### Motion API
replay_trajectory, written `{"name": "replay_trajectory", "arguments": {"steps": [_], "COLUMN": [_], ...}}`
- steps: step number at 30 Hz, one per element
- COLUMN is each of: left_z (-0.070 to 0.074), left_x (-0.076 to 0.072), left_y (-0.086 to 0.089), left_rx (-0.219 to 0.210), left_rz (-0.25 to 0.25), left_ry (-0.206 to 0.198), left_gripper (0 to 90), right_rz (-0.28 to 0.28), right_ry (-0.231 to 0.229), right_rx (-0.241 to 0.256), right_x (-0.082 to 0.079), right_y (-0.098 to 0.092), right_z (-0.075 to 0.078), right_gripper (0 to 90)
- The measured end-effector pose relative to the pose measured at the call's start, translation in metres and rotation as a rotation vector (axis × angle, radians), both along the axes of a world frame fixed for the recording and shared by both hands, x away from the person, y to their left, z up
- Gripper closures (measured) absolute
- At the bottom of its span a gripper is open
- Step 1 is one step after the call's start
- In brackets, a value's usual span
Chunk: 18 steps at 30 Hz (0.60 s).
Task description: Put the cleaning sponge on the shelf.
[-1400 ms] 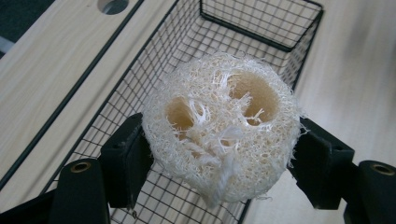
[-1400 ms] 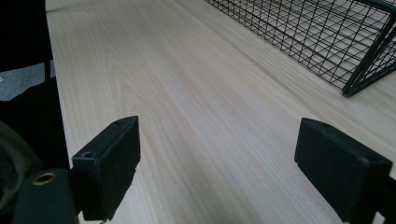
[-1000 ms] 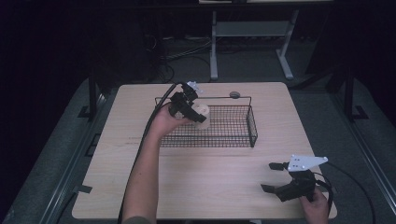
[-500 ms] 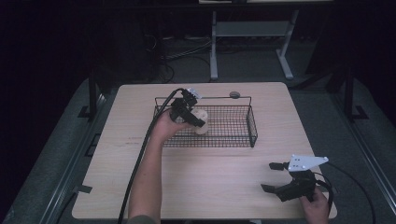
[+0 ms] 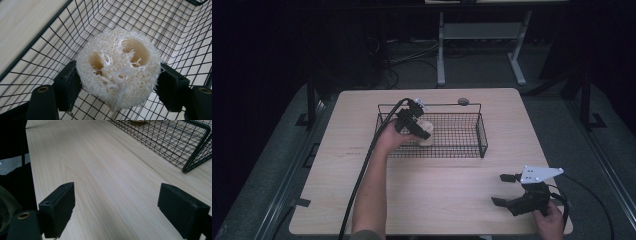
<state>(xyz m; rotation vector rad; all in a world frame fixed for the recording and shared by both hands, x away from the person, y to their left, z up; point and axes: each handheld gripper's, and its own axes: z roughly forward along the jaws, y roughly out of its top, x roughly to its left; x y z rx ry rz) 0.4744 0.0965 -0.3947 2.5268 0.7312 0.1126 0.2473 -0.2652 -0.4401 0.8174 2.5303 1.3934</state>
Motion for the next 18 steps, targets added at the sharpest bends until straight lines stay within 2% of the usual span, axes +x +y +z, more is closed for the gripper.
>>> {"name": "replay_trajectory", "arguments": {"steps": [11, 18], "left_z": [-0.0041, -0.0035], "left_x": [-0.0005, -0.0008], "left_y": [-0.0022, -0.0018], "left_rx": [0.034, 0.029], "left_rz": [0.006, 0.01], "left_ry": [0.006, 0.005], "left_gripper": [27.0, 25.4], "right_rz": [0.001, 0.001], "right_ry": [0.001, 0.003], "right_rx": [-0.002, 0.0], "right_x": [0.0001, 0.0], "right_y": [0.0008, 0.0018], "right_z": [-0.0002, 0.0002], "right_gripper": [13.7, 13.8]}}
